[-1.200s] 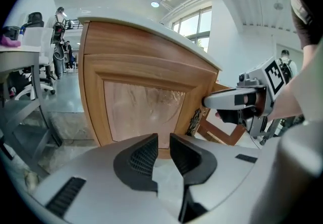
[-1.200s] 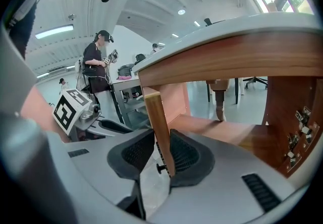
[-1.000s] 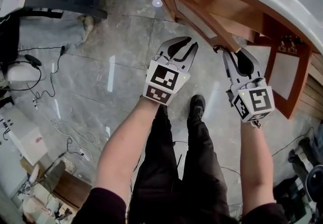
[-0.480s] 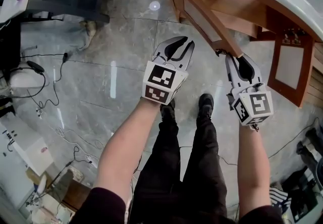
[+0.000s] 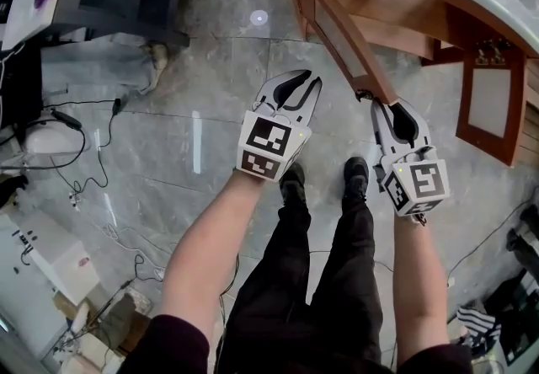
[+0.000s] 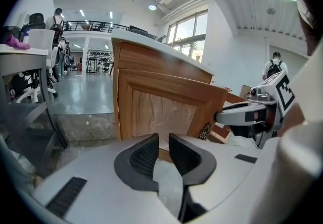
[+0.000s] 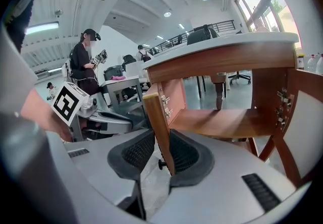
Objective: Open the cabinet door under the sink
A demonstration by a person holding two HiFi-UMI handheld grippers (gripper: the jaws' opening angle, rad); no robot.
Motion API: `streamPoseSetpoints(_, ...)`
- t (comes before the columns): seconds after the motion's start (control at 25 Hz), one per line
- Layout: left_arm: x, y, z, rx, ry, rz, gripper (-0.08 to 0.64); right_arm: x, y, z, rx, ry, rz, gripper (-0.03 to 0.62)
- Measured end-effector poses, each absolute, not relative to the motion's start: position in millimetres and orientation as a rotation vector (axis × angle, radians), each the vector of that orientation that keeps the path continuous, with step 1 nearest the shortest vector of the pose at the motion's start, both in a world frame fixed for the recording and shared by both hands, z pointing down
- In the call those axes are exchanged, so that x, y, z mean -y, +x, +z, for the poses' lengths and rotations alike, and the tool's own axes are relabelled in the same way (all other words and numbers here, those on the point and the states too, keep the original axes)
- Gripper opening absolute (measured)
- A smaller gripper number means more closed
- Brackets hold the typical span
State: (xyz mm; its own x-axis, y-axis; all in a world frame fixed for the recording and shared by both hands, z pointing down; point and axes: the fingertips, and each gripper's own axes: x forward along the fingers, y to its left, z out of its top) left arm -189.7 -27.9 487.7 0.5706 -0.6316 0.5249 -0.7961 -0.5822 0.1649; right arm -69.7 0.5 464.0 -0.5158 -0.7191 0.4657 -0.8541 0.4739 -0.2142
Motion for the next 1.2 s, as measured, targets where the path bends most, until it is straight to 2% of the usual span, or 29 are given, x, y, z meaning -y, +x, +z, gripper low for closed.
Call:
streamPoseSetpoints(0.44, 18, -217, 488, 1.169, 2.404, 0.6, 0.072, -26, -110, 464, 2.431, 1.276, 0.671, 0.107)
streamPoseSetpoints(0.8, 2, -240, 490, 1.187, 2.386, 0.599, 0.071, -50, -172, 465, 2.508, 1.08, 0.716, 0.106)
streamPoseSetpoints(0.96, -5, -253, 483, 1.226, 2.353, 0.555, 0.069, -54, -194, 466, 2.541, 1.082, 0.824, 0.026)
streamPoseSetpoints(1.0, -5, -258, 480, 1.248, 2.339, 0.536, 0.043, -54, -197, 467, 2.536, 1.099, 0.852, 0.023)
streamPoseSetpoints(1.2, -10, -285, 471, 1.321, 2.292, 0.491, 0.043, -56, -198, 465, 2.513, 1.125, 0.899, 0.025)
